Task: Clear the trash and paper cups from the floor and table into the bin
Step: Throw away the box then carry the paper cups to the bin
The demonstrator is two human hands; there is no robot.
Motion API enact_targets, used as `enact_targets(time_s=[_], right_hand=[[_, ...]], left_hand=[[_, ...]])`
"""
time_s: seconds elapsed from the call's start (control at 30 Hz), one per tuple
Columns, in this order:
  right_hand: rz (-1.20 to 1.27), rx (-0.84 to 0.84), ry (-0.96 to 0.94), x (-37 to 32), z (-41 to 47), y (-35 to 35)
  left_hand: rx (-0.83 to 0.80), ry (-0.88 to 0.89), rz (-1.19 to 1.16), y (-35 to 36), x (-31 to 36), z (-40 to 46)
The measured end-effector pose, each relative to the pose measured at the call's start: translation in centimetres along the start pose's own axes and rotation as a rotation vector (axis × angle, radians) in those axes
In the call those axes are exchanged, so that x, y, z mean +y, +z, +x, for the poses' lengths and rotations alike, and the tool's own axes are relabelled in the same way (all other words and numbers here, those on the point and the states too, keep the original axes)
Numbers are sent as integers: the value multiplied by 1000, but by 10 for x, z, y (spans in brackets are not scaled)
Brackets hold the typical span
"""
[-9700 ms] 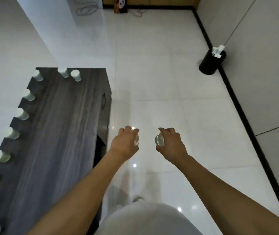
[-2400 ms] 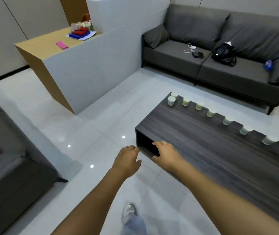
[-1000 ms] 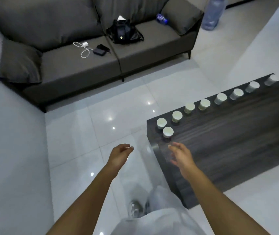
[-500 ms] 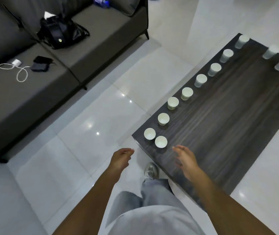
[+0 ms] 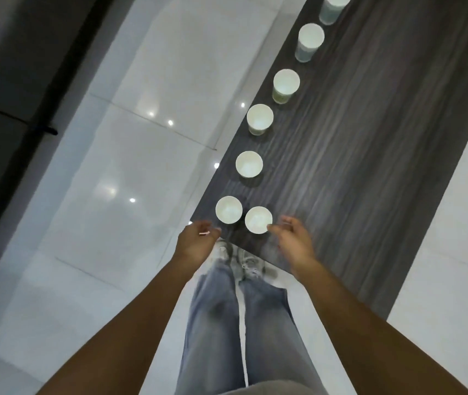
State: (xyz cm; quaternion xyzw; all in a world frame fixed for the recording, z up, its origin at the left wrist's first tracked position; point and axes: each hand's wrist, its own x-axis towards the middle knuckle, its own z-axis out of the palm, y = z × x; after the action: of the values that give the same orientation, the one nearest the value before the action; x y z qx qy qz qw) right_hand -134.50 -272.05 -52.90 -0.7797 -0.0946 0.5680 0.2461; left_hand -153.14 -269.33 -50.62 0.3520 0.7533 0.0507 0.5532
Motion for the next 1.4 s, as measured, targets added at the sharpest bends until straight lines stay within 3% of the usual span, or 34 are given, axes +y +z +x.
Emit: enact_targets(time_s=[0.17,0.3,0.43,0.57,0.73,1.07,1.4], right_hand=[[-359,26,-193,21,36,25],[-749,40,-345,31,56,43],[-950,29,-398,34,66,55],[-995,25,-440,35,69,62],[-981,60,-445,36,69,67],[-968,63,-382,40,53,61],[-792,140,-293,12,-51,-24]], left_hand=[[-7,376,440,15,-5,50],[-73,549,736,30,-13,80],[-98,706,1016,40,-17,100],[-41,759,1210,51,-14,112],[-43,865,1274,57,-8,116],[-66,886,1360,45,-18,98],[-137,961,1473,42,46,-10]])
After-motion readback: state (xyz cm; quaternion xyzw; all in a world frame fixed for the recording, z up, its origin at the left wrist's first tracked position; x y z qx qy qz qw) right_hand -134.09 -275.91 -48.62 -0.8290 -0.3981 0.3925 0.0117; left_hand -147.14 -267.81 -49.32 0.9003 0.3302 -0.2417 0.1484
